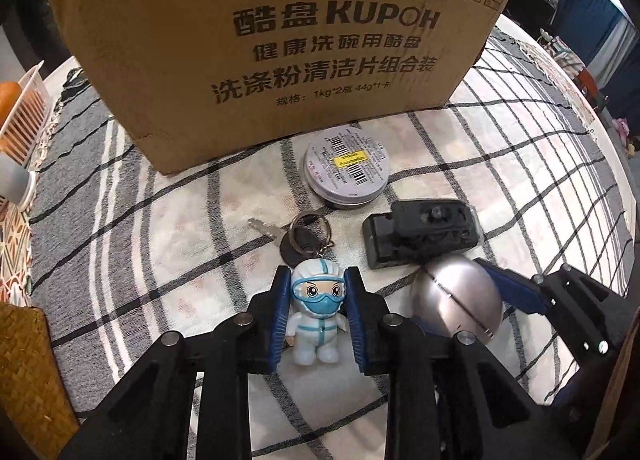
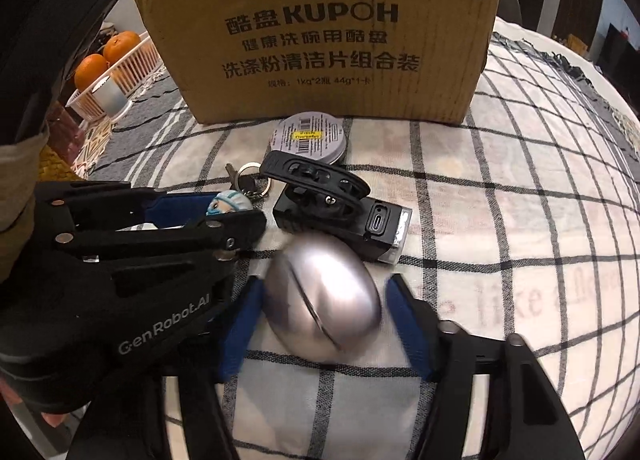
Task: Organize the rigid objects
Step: 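Carry the figurine with left tool while right tool carries the egg into the box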
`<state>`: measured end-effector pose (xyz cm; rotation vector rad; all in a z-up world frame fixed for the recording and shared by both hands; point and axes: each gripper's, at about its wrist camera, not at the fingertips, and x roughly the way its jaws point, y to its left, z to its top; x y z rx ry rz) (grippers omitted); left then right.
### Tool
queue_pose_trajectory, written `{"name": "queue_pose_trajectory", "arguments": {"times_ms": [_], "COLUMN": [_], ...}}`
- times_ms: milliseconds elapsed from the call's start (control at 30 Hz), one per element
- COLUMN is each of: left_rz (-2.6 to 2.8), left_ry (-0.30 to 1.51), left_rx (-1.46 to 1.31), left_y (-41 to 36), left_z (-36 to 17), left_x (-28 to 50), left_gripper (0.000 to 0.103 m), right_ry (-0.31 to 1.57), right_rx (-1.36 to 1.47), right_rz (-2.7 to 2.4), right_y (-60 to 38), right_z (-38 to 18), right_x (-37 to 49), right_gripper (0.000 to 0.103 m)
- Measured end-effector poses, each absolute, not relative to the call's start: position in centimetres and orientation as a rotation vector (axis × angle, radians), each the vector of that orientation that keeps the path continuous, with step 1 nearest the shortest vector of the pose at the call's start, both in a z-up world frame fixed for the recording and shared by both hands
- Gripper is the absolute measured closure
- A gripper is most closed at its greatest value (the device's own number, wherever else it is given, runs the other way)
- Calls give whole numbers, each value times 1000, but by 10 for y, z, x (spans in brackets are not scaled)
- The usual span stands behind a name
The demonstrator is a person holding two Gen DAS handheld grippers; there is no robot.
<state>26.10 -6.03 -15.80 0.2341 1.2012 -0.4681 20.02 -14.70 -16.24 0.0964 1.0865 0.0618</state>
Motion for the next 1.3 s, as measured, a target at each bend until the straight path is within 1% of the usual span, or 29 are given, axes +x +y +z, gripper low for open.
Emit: {"name": "queue_pose_trajectory", "arguments": {"times_ms": [567, 833, 1300], "left_rz": [-408, -391, -395], "left_ry": [1134, 1080, 985], "left_rx": [241, 192, 122], "left_y": [-21, -14, -9], "left_z": [-144, -124, -83], "left_x": [224, 208, 191], "left_gripper": [76, 76, 76], "right_ry": [1055, 1009, 888], "right_rx": [102, 93, 89], "right_rz": [54, 55, 55], "right_y": [-160, -159, -161], "right_z": [-156, -136, -87], "right_x": [183, 171, 157], "right_gripper": [47, 47, 47]}}
